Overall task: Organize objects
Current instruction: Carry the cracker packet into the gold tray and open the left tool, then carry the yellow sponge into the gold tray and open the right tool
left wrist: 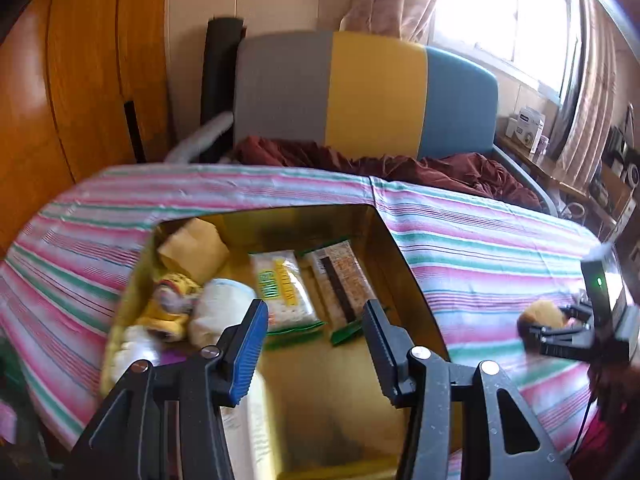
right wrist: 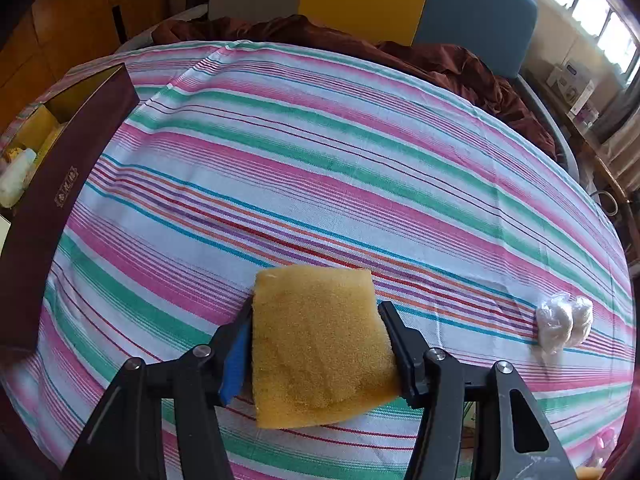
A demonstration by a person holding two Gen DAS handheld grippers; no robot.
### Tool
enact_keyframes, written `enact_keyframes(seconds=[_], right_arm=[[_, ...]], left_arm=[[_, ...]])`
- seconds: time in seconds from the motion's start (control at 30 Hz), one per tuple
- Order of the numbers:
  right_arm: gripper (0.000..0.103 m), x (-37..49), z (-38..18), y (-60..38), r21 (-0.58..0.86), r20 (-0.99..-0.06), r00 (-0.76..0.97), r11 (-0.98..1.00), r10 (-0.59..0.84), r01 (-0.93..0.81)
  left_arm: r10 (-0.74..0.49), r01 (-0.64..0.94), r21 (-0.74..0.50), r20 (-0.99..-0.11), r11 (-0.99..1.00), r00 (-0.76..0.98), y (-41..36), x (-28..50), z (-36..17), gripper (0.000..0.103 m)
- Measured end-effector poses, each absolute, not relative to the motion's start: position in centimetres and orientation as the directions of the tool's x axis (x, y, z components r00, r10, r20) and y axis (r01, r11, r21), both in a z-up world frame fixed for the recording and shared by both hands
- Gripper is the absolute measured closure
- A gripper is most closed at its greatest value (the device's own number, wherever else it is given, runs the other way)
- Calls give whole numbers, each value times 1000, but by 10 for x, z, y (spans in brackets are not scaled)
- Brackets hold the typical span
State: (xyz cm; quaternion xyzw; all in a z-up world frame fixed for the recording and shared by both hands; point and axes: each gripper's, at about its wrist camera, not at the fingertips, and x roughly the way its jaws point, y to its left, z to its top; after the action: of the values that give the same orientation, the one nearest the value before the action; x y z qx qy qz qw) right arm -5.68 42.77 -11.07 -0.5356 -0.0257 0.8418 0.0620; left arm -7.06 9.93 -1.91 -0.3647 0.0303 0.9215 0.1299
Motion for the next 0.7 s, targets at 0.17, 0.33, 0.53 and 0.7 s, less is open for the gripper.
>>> enact_keyframes(seconds=[0.17, 0.33, 0.53, 0.7], right_arm=[[46, -57, -110, 427, -111, -901, -412, -990, 138, -91], [47, -58, -108, 423, -112, -911, -384, -986, 150, -121], [48, -56, -76, 397, -12, -885, -460, -992, 70, -127], [48, -60, -33, 334, 91, -825, -559, -996, -75, 0]], left_arm=[[194, -263, 11, -645, -965, -740, 87, -50, -7, 53], [193, -265, 23, -625, -964, -756, 78, -39, -1, 53], [196, -257, 5, -633, -967, -749, 67, -37, -6, 53], [197, -245, -13, -638, -969, -744, 57, -36, -9, 53]])
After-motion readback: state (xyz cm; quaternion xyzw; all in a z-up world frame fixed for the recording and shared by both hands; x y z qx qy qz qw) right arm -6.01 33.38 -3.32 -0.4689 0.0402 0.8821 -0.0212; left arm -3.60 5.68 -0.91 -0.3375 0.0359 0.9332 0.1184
